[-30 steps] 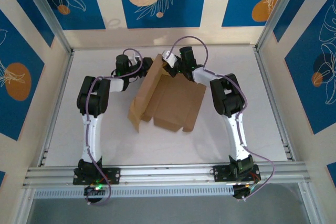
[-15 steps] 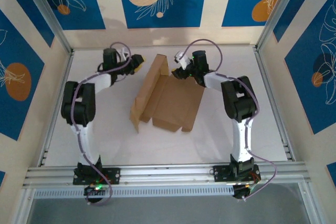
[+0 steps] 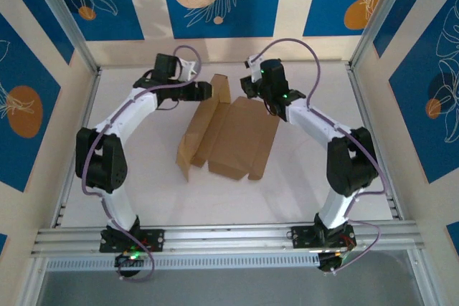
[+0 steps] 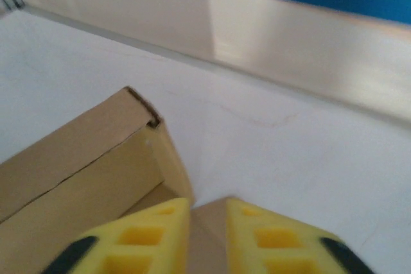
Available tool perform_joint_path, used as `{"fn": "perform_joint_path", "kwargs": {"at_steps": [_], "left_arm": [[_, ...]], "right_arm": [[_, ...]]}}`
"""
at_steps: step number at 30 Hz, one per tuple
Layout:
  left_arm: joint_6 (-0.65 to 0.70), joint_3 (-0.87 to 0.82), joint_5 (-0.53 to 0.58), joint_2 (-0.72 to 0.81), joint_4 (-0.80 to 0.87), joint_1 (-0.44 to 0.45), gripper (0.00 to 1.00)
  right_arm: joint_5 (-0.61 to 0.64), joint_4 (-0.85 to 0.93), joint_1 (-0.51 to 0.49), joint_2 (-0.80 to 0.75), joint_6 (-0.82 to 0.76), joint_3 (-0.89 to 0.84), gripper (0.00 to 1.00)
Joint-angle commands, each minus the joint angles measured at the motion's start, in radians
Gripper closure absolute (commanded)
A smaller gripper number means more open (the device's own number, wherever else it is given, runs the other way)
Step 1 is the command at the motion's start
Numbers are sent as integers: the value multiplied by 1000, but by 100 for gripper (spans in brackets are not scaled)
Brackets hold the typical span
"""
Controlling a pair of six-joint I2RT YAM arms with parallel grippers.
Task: Fold the paper box
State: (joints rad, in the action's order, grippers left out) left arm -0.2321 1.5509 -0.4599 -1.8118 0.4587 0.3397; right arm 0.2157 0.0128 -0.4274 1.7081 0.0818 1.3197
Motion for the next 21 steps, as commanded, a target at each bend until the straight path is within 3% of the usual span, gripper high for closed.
{"fn": "perform_joint_path", "kwargs": {"at_steps": [1,2,5,9,16,21], "left_arm": [[143,-30,106,47,140,35,36],[161,-46,111,60,134,45,36],[206,-55,111,66,141,65,37],[284,-2,188,13,194,102,37],[378,39,270,-51,204,140,44],[456,-31,287,-6,124,179,45]], "right_arm": [[-205,109,85,-54,205,-8,80],[-296,112,101,-53,176,0,79],[-366,181,79,-33,44,60,69],[-452,329,90,35,97,204,69],[-682,453,137,152,468,320,75],[-782,295,124,167,726,219,52]]}}
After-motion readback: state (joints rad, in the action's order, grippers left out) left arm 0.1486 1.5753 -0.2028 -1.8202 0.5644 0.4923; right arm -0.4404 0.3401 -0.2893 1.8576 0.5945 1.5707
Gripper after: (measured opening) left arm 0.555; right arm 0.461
